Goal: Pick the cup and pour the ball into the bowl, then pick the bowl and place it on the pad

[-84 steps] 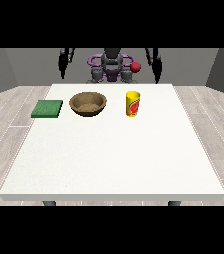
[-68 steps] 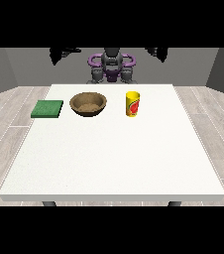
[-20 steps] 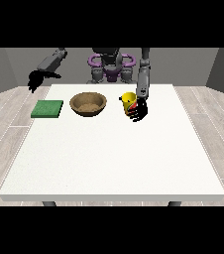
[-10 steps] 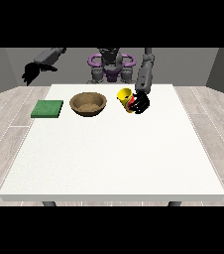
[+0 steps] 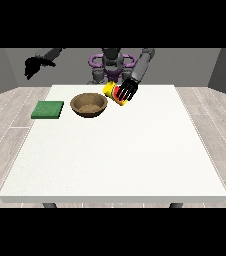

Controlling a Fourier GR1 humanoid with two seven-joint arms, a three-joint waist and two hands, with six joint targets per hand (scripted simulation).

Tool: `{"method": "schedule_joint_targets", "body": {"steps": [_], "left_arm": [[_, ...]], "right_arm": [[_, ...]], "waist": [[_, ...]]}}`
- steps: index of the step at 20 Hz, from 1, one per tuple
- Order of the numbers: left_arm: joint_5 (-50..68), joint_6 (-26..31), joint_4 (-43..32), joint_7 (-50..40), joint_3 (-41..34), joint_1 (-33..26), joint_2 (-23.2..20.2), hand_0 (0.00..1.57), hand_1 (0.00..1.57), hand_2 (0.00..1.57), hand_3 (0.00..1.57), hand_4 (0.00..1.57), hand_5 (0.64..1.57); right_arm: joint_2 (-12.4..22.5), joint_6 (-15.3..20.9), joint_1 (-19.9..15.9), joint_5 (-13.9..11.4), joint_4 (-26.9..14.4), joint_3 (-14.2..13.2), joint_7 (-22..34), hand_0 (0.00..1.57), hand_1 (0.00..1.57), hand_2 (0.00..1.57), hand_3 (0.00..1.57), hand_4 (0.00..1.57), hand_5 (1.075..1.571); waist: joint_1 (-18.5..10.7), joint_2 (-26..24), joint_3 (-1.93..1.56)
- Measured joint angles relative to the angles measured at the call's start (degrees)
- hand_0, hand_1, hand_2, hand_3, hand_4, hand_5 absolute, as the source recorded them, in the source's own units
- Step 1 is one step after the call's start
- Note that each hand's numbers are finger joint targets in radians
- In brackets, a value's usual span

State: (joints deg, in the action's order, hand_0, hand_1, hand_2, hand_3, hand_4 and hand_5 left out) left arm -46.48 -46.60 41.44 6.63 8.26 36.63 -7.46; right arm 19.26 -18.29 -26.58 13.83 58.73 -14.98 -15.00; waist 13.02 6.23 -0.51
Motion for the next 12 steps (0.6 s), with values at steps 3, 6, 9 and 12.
{"method": "schedule_joint_targets", "body": {"steps": [3, 6, 9, 12], "left_arm": [[-9.4, 1.4, -2.9, -8.9, 4.9, 3.3, 3.0, 1.15, 1.15, 1.57, 1.57, 0.79, 1.561], [-15.2, 5.5, -3.2, -18.1, 10.2, 6.5, 5.3, 1.15, 1.15, 1.57, 1.57, 0.79, 1.561], [-19.9, 10.7, -3.4, -26.1, 14.6, 10.2, 6.4, 0.58, 0.58, 1.57, 1.57, 0.74, 1.57], [-24.3, 17.5, -3.2, -30.6, 19.1, 14.1, 7.0, 0.68, 0.68, 1.57, 1.57, 0.78, 1.569]], "right_arm": [[0.0, -0.1, 1.0, -0.6, -3.3, -0.2, -0.5, 0.0, 0.0, 0.13, 0.19, 0.66, 1.547], [0.8, -0.4, 1.1, -0.7, -7.1, -1.3, -2.4, 0.0, 0.0, 0.16, 0.21, 0.7, 1.543], [1.2, -0.8, 1.6, -1.4, -9.4, -1.3, -3.8, 0.0, 0.0, 0.09, 0.24, 0.72, 1.541], [1.7, -0.9, 1.7, -1.7, -11.9, -1.8, -4.5, 0.0, 0.0, 0.17, 0.33, 0.73, 1.54]], "waist": [[-1.4, -2.8, 0.06], [-3.2, -4.5, 0.17], [-3.4, -5.7, 0.27], [-4.5, -7.0, 0.3]]}}
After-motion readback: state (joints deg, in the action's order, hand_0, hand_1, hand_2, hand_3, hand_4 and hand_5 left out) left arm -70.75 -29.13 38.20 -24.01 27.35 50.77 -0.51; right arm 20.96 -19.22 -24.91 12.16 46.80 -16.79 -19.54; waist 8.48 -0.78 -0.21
